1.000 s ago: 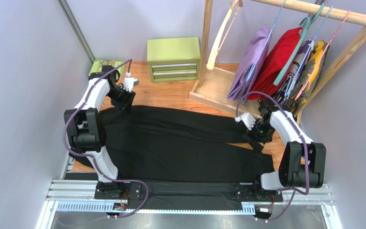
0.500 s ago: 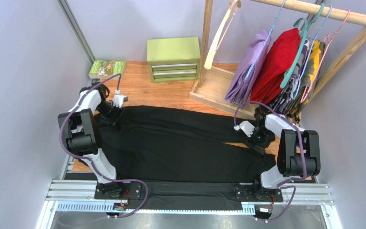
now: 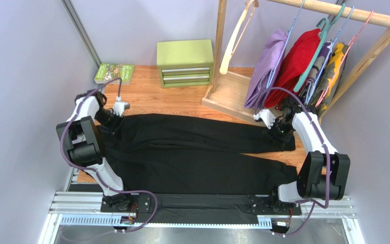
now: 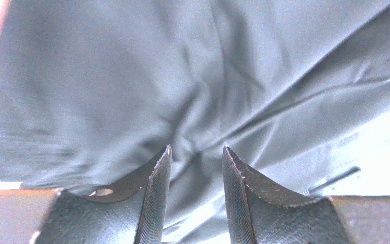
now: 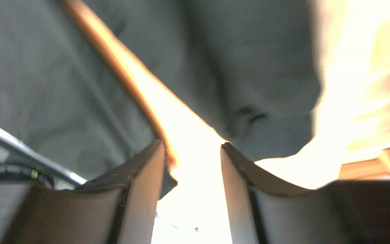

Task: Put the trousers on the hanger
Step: Fold the trousers

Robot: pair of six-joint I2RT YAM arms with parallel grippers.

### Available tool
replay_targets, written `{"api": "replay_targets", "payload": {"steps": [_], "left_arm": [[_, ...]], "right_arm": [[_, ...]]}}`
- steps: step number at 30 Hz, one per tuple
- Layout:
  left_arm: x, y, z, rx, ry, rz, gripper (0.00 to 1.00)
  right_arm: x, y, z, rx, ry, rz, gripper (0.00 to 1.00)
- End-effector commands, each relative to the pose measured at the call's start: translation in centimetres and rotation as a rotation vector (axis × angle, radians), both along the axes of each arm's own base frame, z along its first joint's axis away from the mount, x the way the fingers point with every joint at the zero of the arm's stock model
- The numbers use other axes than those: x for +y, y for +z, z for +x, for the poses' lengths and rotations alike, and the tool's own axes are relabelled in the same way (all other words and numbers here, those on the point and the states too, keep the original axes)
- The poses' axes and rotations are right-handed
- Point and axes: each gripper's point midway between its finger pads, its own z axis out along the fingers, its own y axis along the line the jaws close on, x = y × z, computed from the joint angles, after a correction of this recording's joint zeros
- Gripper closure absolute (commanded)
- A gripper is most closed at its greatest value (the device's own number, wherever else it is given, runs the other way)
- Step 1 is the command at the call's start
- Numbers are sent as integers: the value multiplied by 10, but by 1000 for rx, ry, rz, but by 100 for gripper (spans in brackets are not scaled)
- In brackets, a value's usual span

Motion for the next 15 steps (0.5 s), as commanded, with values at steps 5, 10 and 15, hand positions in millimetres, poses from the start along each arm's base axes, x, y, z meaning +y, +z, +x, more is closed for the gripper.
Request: {"api": "replay_targets", "payload": {"steps": [5, 10, 15], "left_arm": [[1, 61, 94, -278, 61, -83, 53], [8, 36, 117, -227, 78, -78, 58], [17, -2, 110, -141, 58, -12, 62]], "right_arm": [[17, -29, 60, -45, -122, 42, 66], [5, -61, 68, -43, -101, -77, 73], [-2, -79, 39, 38, -59, -121, 76]]}}
